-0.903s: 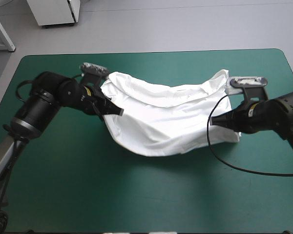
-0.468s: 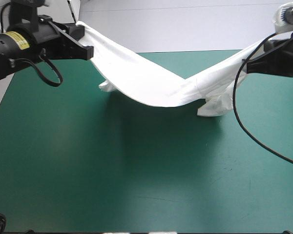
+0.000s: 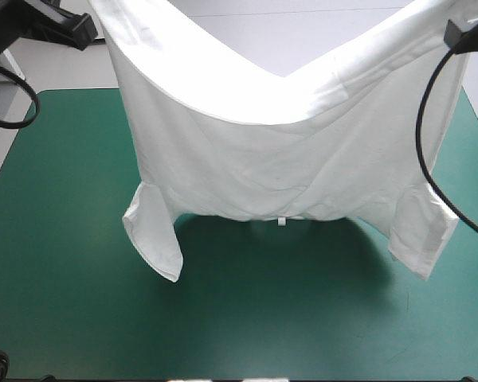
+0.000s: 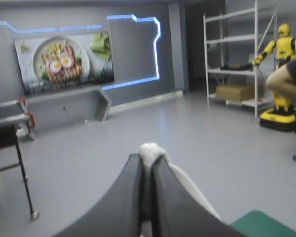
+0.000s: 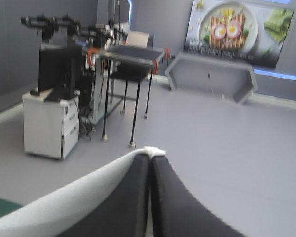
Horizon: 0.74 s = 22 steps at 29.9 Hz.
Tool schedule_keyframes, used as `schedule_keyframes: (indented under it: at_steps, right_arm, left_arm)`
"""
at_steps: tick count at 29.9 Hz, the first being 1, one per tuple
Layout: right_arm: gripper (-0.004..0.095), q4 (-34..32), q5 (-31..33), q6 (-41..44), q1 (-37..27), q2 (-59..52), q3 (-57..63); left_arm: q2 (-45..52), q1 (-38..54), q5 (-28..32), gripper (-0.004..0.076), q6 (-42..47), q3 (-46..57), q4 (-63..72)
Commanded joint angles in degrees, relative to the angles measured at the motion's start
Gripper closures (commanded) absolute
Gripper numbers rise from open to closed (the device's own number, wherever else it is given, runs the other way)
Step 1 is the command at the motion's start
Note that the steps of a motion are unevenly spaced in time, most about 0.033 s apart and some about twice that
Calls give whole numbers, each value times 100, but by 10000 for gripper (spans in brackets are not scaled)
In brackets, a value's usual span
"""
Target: Fold the cloth
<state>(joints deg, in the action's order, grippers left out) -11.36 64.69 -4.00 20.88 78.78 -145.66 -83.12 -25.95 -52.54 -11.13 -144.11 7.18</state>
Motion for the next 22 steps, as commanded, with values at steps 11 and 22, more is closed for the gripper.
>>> schedule_keyframes:
  at_steps: [11, 22]
  right_arm:
    - [920, 280, -1331, -300, -15, 77, -453]
    - [920, -713, -2088, 173, -15, 1345, -414]
  left_arm:
    - [122, -12, 1396, 746, -156, -474, 362]
    - [-1078, -12, 1647, 746, 512, -474, -1421]
